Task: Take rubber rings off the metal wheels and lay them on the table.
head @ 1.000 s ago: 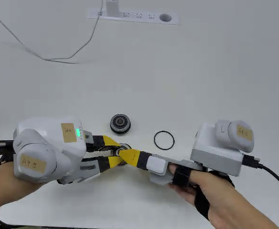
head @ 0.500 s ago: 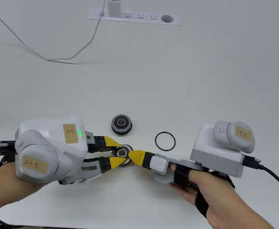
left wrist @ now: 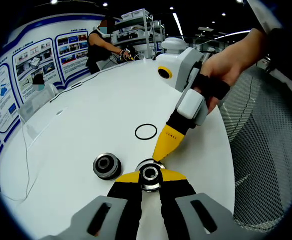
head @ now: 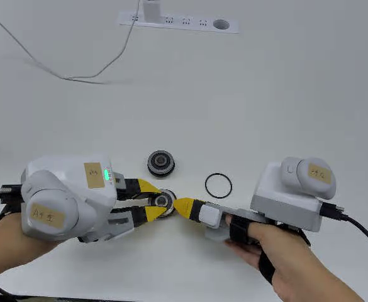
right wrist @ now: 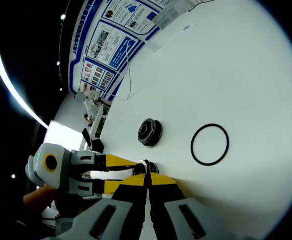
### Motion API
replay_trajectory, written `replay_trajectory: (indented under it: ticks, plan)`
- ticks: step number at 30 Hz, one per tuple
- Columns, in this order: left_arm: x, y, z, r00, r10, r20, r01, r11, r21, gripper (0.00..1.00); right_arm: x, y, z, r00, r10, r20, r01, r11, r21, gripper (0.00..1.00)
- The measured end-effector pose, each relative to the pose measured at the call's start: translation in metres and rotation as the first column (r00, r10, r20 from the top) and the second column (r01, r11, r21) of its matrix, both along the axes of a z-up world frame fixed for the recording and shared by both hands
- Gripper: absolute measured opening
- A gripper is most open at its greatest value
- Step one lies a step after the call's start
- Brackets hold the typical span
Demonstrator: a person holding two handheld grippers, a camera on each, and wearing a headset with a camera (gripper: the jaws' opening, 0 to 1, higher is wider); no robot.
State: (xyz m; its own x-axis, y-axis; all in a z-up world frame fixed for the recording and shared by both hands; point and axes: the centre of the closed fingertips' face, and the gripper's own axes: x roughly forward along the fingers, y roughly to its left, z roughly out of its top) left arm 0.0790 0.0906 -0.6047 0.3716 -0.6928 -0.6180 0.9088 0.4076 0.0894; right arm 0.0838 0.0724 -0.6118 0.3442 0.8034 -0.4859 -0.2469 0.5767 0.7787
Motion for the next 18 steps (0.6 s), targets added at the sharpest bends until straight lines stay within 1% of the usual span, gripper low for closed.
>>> replay_trajectory:
  ticks: [5, 8, 12, 16, 18]
  plan:
    - [-0.0001, 0.0001, 0.0003, 1.0, 0.005, 0.004, -0.005, 1.0, 0.004, 0.13, 0.0, -0.0003, -0.0008, 1.0, -0.008, -0.014, 0.007, 1.0, -0.018, 0.02]
    - [-0.0001, 0.0002, 0.0003, 1.0, 0.009, 0.002, -0.009, 1.0, 0.007, 0.13, -0.001, -0.0007, 0.0007, 0.999, -0.023, -0.045, 0.023, 1.0, -0.002, 0.01]
    - [-0.0006, -0.0002, 0.0004, 1.0, -0.003, 0.008, 0.003, 1.0, 0.022, 0.13, -0.0019, -0.0005, 0.0019, 0.999, -0.017, -0.038, 0.018, 1.0, 0.005, 0.01]
    - [-0.0007, -0.0003, 0.0003, 1.0, -0.005, 0.008, 0.005, 1.0, 0.022, 0.12, -0.0035, 0.0009, 0.0039, 0.998, -0.022, -0.063, 0.025, 0.999, 0.04, 0.0]
    - [-0.0008, -0.0004, 0.0004, 1.0, -0.005, 0.007, 0.005, 1.0, 0.022, 0.12, -0.0041, 0.0018, 0.0047, 0.998, -0.017, -0.061, 0.02, 0.999, 0.043, 0.0]
